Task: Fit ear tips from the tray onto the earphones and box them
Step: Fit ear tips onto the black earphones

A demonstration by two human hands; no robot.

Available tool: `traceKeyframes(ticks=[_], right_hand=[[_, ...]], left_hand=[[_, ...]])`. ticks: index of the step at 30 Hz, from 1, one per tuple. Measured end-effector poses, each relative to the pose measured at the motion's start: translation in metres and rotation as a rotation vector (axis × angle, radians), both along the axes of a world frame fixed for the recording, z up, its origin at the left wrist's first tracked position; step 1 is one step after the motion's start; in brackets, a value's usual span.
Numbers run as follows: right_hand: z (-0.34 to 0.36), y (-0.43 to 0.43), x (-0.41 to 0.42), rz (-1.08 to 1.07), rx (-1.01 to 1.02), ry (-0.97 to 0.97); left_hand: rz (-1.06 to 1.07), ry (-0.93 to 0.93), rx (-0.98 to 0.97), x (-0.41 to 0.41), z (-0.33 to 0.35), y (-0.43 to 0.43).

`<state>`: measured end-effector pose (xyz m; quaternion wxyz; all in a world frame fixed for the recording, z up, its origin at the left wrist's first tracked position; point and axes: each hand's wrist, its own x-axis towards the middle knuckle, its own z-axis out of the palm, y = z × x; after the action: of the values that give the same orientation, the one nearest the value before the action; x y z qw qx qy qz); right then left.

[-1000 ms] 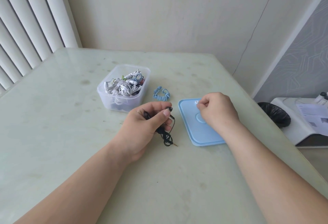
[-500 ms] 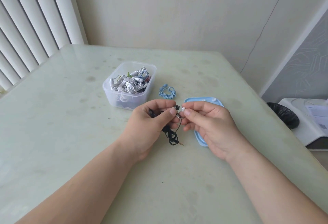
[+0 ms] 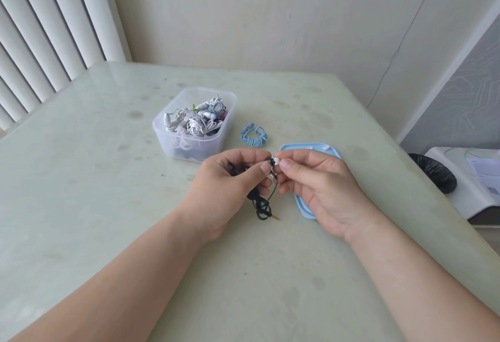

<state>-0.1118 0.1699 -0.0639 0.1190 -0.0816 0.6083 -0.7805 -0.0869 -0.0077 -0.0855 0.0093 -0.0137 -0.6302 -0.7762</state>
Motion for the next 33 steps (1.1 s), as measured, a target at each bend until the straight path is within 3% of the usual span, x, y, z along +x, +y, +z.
traceKeyframes(ticks=[18,33], right_hand=[[0.005,0.0062,-0.0049,0.097,0.077,-0.056],[-0.0029,0.0028,-0.0042,0.014,0.028,-0.016]], left_hand=[[-0.025,0.02,-0.094,0.0032,0.0027,-0.001],[-0.015,0.005,0.033,0.0031,0.0043,0.0013]])
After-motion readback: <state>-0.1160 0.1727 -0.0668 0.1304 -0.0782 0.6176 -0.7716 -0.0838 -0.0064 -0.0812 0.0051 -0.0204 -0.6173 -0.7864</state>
